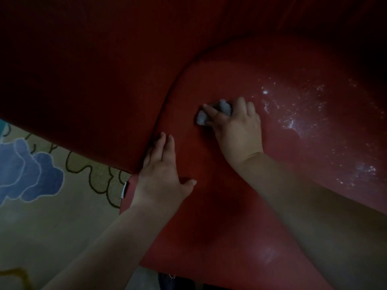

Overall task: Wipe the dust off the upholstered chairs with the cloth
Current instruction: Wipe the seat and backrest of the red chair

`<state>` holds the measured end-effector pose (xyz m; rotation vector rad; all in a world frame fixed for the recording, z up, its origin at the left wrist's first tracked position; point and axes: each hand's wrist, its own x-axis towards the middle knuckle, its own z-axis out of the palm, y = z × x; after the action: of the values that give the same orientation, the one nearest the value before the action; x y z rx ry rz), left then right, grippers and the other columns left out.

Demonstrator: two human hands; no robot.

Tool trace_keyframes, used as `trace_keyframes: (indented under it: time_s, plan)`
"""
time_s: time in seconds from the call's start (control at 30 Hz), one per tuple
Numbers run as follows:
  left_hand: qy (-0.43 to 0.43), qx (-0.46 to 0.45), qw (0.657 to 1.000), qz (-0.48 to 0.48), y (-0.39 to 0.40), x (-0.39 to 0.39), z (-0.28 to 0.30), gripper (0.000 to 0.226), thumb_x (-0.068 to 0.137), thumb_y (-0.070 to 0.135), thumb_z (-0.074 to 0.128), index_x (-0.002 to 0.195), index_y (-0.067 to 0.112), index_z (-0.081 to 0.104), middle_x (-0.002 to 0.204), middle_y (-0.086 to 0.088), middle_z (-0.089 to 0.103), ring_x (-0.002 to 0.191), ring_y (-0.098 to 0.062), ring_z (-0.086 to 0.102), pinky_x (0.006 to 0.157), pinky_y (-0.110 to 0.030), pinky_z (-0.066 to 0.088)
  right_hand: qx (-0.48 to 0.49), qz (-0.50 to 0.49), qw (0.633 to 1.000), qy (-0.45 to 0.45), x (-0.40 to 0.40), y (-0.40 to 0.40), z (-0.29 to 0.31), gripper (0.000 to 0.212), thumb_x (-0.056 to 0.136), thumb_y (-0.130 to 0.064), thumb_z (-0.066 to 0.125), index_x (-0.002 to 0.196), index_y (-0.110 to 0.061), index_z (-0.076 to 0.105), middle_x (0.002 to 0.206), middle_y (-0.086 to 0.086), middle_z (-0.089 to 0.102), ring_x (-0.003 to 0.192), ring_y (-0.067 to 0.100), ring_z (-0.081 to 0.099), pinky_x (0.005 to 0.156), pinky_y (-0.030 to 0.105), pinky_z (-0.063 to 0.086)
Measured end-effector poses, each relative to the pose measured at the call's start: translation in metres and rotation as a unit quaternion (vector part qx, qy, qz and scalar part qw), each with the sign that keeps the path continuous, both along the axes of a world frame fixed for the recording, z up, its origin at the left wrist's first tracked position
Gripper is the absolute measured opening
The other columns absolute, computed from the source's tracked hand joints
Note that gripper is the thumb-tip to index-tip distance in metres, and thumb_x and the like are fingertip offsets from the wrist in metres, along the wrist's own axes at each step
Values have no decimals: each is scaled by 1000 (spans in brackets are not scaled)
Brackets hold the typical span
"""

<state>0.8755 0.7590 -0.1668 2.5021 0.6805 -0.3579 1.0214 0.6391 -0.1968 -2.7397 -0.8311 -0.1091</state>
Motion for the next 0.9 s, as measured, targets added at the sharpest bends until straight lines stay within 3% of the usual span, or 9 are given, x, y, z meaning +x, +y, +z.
trace_keyframes:
  time_s: [0.17,0.3,0.4,0.47,0.53,0.63,0.8,0.83,0.9]
  plan:
    - [17,26,999,-25,-1,-4,-2,112,71,61,68,150,32,-6,156,15,-20,143,-9,-12,111,-28,2,10,-160,987,28,41,-23,7,37,96,-39,45,132,-40,52,116,16,47,105,36,44,84,41,38]
    - [7,39,999,-25,-3,-6,-4,110,70,63,68,151,33,-1,157,10,-17,143,-10,-9,116,-27,5,84,22,996,36,14,17,15,38,90,-24,56,127,-31,60,107,19,51,95,37,48,80,39,39]
    - [-2,57,998,-1,-6,-7,-4,106,66,64,70,150,34,11,159,7,-3,143,-15,3,115,-30,15,37,151,981,120,-11,55,11,37,94,-43,48,131,-41,54,106,5,43,96,23,37,80,31,30]
    - [-6,63,998,6,-8,-7,-4,104,65,65,70,148,33,18,157,6,5,143,-16,10,113,-32,23,-4,179,978,108,-12,60,6,38,95,-44,46,132,-43,51,109,7,44,100,25,38,77,30,25]
    - [-9,67,998,0,-8,-7,-4,103,65,64,71,149,30,21,157,7,7,142,-16,14,111,-33,27,-6,141,987,74,3,49,2,37,96,-39,45,132,-41,51,111,13,49,102,32,44,75,34,28]
    - [-3,69,998,-13,-6,-9,-4,104,68,65,67,150,28,16,158,9,3,143,-15,10,113,-34,25,-7,-7,999,34,41,20,-2,39,96,-35,43,135,-41,49,116,15,48,104,36,44,81,38,34]
    - [-14,49,998,-34,-12,1,-2,100,73,66,59,151,25,13,159,5,-1,144,-14,0,115,-31,9,33,-253,966,39,64,-32,1,37,96,-39,46,133,-41,51,125,13,45,112,35,42,91,40,38]
    - [-22,44,998,-38,-16,8,-2,97,75,65,58,151,25,14,159,5,-1,144,-14,-1,114,-31,8,45,-262,963,35,60,-32,3,37,96,-35,47,133,-39,52,125,13,45,110,35,43,90,40,38]
    - [-35,37,998,-48,-25,23,-1,92,77,61,58,151,25,17,159,7,-1,144,-12,-3,114,-31,10,63,-179,982,24,46,-21,8,38,95,-29,51,133,-35,54,120,16,48,105,36,46,87,39,39]
